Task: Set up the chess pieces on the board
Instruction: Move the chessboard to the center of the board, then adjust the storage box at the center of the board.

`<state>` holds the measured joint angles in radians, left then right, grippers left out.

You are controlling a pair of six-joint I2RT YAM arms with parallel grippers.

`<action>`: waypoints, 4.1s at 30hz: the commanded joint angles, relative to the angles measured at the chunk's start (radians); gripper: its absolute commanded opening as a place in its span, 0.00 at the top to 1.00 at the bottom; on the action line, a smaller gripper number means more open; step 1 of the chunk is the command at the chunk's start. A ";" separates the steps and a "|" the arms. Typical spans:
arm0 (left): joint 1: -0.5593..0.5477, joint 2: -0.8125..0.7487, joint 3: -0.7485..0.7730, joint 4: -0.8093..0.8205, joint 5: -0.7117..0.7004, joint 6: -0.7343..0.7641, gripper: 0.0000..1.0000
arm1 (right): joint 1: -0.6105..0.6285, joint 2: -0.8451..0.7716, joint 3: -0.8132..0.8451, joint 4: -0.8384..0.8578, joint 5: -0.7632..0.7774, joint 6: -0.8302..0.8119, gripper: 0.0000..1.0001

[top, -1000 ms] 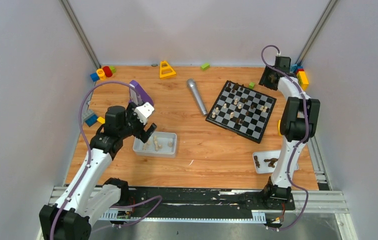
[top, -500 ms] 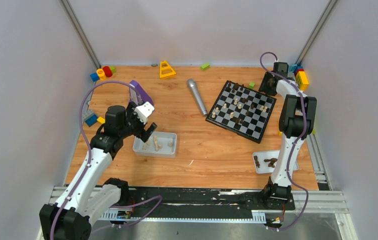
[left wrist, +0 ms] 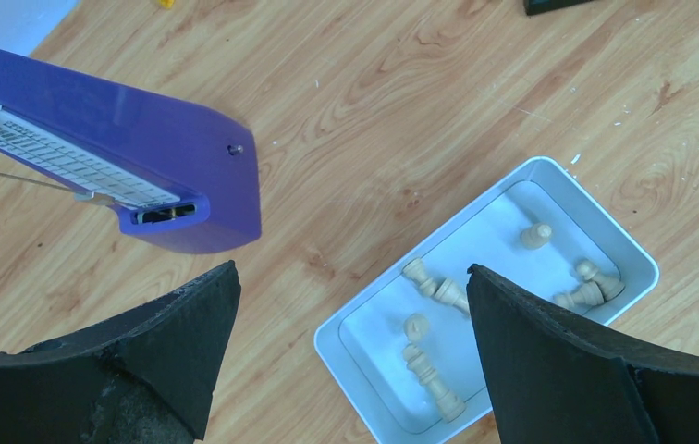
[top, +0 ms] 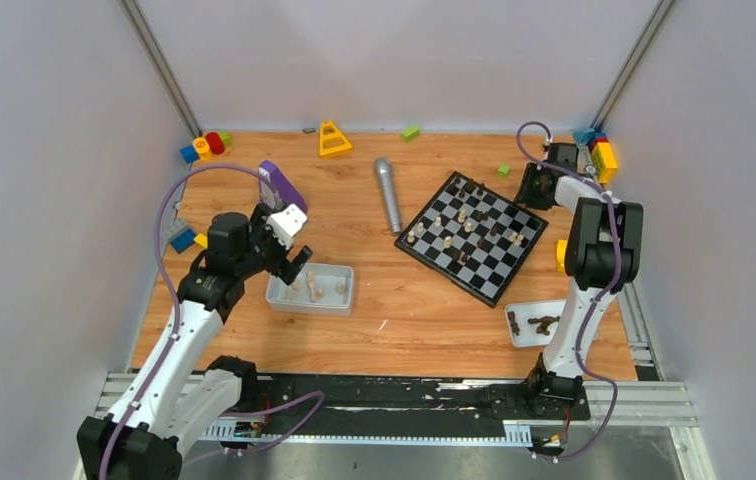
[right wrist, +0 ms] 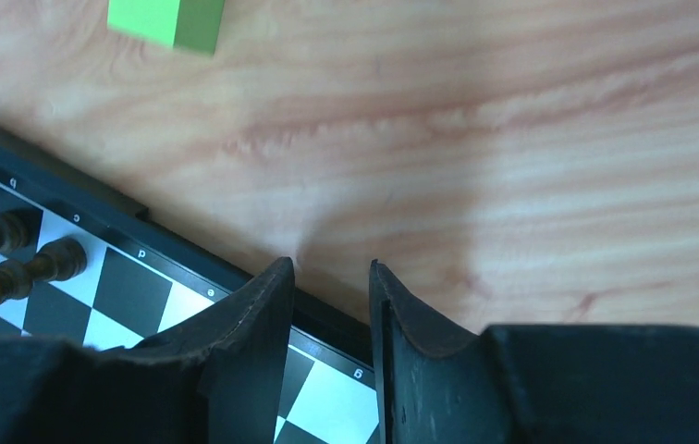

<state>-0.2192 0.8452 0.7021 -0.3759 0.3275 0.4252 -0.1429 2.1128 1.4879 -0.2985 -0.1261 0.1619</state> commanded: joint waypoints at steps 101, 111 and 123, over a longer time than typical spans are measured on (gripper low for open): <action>0.048 0.369 0.201 -0.434 -0.418 0.117 0.02 | 0.632 0.090 0.291 -0.555 -0.429 -0.688 0.53; 0.053 0.504 0.194 -0.380 -0.431 0.174 0.39 | 0.601 -0.034 0.186 -0.512 -0.368 -0.651 0.62; 0.025 0.678 0.349 -0.376 -0.338 0.283 0.79 | 0.549 -0.140 0.093 -0.481 -0.304 -0.604 0.63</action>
<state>-0.1741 1.4902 0.9668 -0.7700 -0.0425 0.6460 0.4034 2.0308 1.6150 -0.8040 -0.4656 -0.4686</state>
